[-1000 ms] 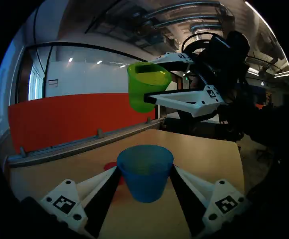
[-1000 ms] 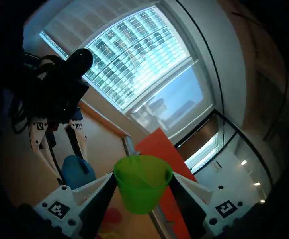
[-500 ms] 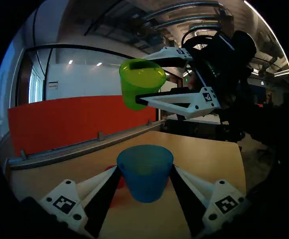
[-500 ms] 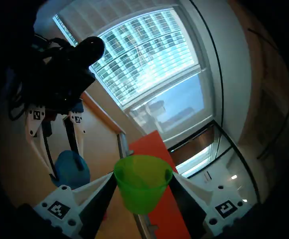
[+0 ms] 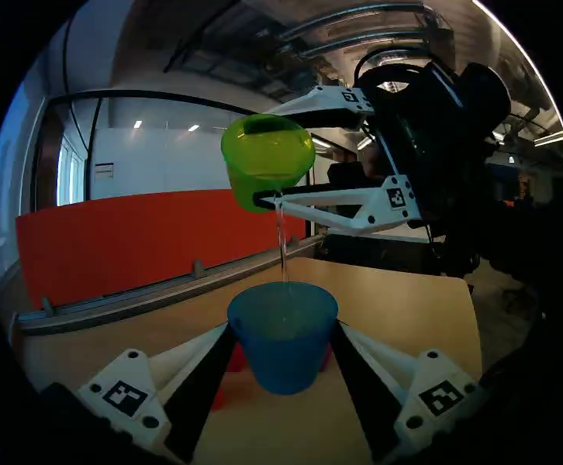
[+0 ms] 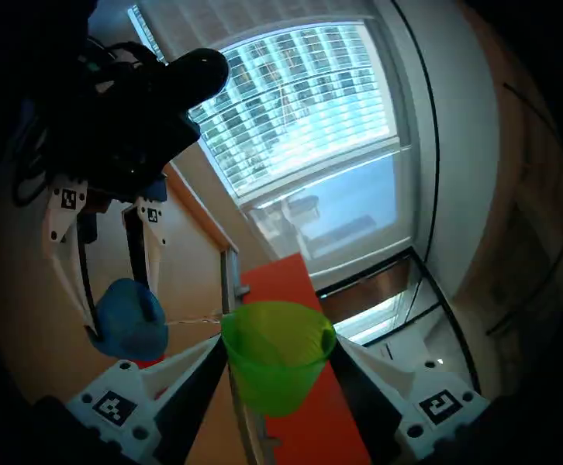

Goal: Pour water

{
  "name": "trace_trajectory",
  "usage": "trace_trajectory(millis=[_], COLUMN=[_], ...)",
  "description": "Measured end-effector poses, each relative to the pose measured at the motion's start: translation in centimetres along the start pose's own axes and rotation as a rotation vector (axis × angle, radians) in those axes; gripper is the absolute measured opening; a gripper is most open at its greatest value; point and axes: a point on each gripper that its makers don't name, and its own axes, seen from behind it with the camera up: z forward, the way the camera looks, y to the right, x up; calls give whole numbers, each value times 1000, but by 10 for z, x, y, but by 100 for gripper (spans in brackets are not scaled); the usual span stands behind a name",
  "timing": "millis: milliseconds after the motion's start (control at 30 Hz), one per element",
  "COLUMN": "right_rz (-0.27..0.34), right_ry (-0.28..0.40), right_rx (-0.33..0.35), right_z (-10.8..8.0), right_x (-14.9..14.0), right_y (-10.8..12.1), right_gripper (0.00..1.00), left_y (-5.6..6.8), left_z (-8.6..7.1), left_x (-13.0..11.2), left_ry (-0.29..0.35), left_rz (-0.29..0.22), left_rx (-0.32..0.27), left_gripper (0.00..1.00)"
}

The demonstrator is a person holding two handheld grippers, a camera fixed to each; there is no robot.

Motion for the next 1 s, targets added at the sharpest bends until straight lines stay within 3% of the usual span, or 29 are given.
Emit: trace_trajectory(millis=[1000], right_rz=[-143], right_ry=[-9], right_rx=[-38], right_z=[14], right_x=[-3], right_y=[13], right_gripper=[91], left_y=[-1], left_z=[0], left_x=[2], left_ry=[0], left_rz=[4], left_rx=[-2], left_gripper=[85])
